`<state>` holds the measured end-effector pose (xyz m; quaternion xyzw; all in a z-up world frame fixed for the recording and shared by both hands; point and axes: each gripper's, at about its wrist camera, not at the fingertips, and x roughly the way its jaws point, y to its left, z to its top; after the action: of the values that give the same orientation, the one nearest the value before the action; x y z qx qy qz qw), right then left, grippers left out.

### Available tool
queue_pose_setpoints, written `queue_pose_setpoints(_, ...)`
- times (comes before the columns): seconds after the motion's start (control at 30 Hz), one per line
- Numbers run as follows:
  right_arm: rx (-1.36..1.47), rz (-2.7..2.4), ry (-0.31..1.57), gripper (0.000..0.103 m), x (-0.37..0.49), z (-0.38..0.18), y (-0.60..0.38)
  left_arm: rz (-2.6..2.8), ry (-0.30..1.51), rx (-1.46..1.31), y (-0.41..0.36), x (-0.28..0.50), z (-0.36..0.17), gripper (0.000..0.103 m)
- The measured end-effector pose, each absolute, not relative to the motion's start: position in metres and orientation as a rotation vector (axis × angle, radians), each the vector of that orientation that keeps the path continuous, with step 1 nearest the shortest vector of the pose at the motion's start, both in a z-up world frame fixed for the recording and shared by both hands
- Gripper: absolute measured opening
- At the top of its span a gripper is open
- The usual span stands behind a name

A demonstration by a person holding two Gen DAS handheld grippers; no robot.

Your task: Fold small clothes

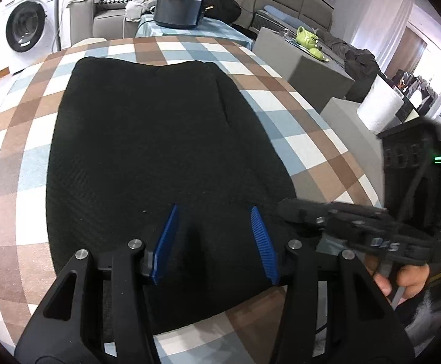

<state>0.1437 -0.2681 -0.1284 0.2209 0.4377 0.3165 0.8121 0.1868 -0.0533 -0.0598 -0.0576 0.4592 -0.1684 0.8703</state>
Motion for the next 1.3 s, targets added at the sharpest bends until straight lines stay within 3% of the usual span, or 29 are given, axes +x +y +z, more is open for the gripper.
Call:
queue_pose_setpoints(0.23,0.639,0.669,0.989,0.008,0.143,-0.155,-0.297,-0.413,0.989,-0.08,-0.081,0.195,-0.069,0.046)
queue_pose_setpoints(0.57,0.555,0.649,0.983,0.009,0.139,-0.147,-0.288,-0.358,1.057,-0.067,-0.118,0.232,-0.094,0.046)
queue_pose_setpoints(0.6,0.552,0.65,0.982,0.009,0.14,-0.147,-0.288,-0.348,1.054,-0.059,-0.12,0.233,-0.094,0.045)
queue_pose_setpoints(0.67,0.55,0.654,0.982,0.009,0.141,-0.148,-0.288,-0.328,1.041,-0.048,-0.121,0.235,-0.095,0.032)
queue_pose_setpoints(0.73,0.548,0.661,0.982,0.009,0.14,-0.149,-0.289,-0.329,1.029,-0.047,-0.12,0.236,-0.095,0.012)
queue_pose_setpoints(0.8,0.551,0.666,0.981,0.009,0.141,-0.15,-0.29,-0.33,1.02,-0.06,-0.115,0.235,-0.093,0.007)
queue_pose_setpoints(1.1,0.559,0.678,0.974,0.01,0.141,-0.153,-0.291,-0.381,0.931,-0.113,-0.104,0.229,-0.063,0.005)
queue_pose_setpoints(1.3,0.557,0.67,0.983,0.01,0.141,-0.153,-0.29,-0.397,0.985,-0.105,-0.112,0.236,-0.082,0.003)
